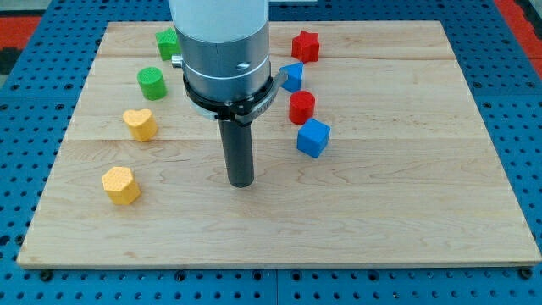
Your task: Slide the yellow heart slightly left
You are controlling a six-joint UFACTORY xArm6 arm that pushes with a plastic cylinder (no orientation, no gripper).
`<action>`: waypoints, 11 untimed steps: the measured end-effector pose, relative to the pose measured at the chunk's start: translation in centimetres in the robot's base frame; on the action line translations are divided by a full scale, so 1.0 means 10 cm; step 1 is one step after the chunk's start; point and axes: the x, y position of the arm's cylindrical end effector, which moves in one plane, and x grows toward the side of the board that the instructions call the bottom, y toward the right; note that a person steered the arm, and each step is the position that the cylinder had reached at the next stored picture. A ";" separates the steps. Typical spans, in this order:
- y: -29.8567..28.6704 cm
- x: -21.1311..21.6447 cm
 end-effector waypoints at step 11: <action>-1.27 -1.21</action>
